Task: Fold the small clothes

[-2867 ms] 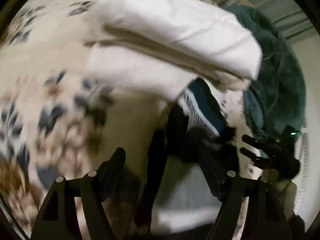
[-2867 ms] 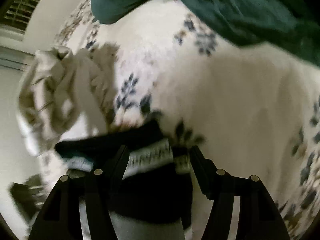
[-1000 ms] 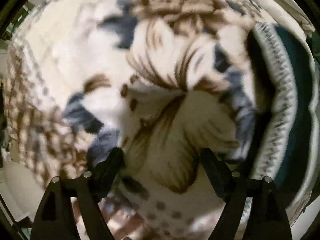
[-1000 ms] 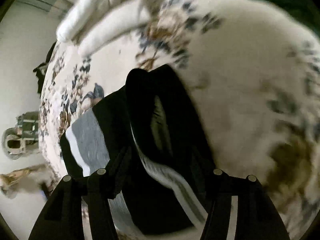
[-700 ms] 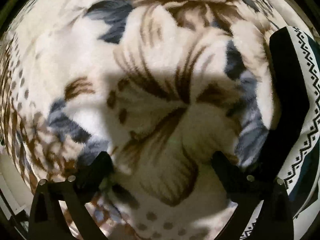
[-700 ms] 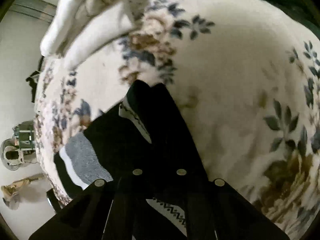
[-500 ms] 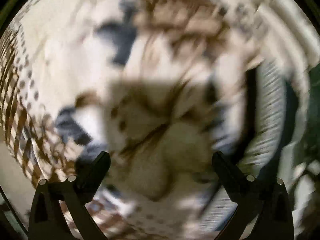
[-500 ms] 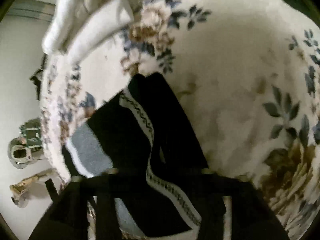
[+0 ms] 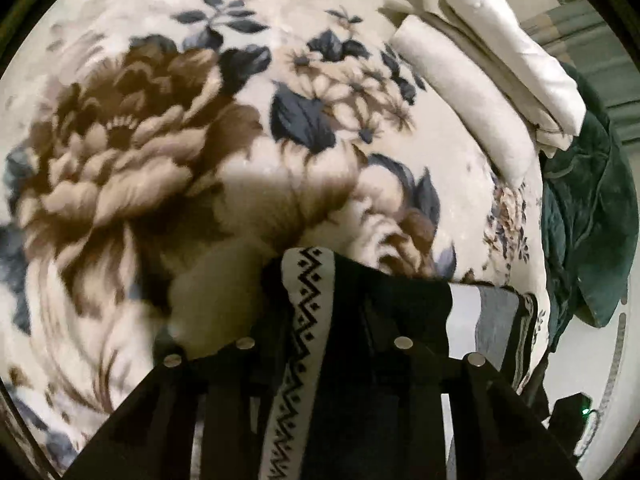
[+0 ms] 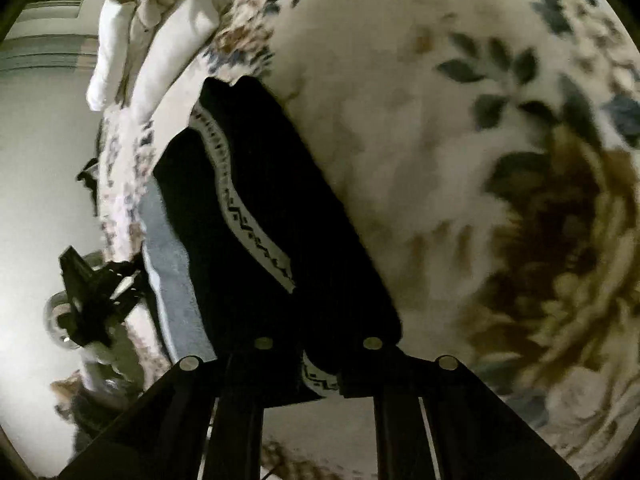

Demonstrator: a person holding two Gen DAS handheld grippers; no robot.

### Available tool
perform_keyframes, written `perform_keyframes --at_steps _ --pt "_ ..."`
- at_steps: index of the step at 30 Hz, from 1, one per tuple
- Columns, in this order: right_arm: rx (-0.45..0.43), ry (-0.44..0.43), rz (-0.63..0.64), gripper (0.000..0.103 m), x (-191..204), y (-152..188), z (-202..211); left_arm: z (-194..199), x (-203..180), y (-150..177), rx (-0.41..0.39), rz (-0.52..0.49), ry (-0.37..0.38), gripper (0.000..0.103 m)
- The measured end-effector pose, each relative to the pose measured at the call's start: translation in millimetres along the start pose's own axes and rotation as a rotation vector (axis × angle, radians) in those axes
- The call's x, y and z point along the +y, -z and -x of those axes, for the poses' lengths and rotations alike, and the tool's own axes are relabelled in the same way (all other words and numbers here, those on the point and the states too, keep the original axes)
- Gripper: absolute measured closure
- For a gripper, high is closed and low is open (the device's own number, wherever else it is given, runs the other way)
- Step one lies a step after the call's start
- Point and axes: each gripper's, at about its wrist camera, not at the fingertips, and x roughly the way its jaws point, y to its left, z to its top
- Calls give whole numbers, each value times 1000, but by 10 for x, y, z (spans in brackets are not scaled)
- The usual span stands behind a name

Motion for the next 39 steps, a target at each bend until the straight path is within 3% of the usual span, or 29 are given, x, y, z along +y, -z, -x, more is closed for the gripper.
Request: perform_keyframes --at_steps 2,4,6,7,9,11,14,15,16,17,18,19,20,22,27,30,31,32,33,34,35,36,39 --pt "36 17 -19 89 -36 4 -104 22 12 16 18 2 8 74" --pt "79 48 4 78 0 -55 -169 105 1 33 35 0 2 72" --pt "81 64 11 53 67 -143 -104 237 -2 79 30 -8 9 68" --pt "48 37 15 50 108 -201 -16 335 -11 117 16 -20 -20 61" --pt "-13 -11 43 37 212 -349 107 462 -58 160 -21 -55 -57 10" --pt "-36 -31 71 36 355 -582 104 520 -71 179 -59 -68 -63 9" --pt "-33 -55 82 36 557 -934 -90 337 -89 135 -29 -58 -81 9" --pt "-30 -71 83 38 604 -1033 -165 267 -97 119 -25 -56 -86 9" --pt "-34 -81 89 47 664 -1128 -233 207 -116 104 -22 -63 -96 9" --pt "-60 -83 97 93 715 -1175 -235 161 -127 91 -21 -71 -100 9" --pt "-65 -85 110 100 785 -1239 -250 117 -139 74 -26 -78 -93 20" --pt "-77 -69 122 100 871 -1287 -261 78 -147 58 -24 -85 -79 34" --pt "-108 -53 136 100 952 -1320 -239 58 -151 42 -21 -88 -65 72" --pt "-142 -25 146 100 1034 -1377 -190 76 -122 -9 -44 -66 -40 83" --pt "-136 56 113 101 904 -1505 -294 -14 49 -130 -29 12 -31 84" --pt "-35 63 126 99 849 -1570 -485 46 71 -145 -1 28 -10 81" --pt "-16 46 113 94 816 -1586 -476 97 66 -131 7 22 8 81" --pt "5 13 102 76 781 -1599 -430 192 65 -94 12 7 32 78" --pt "21 -14 104 49 752 -1598 -385 264 69 -53 7 -5 28 66" --pt "32 -43 119 39 714 -1581 -307 368 83 23 -5 -18 31 54" --pt "42 -72 139 28 661 -1543 -229 437 106 94 -14 -20 50 19" --pt "64 -92 152 24 604 -1498 -188 496 151 192 -22 -12 74 4" --pt "195 -157 156 22 352 -1320 -302 418 290 497 22 22 148 4"
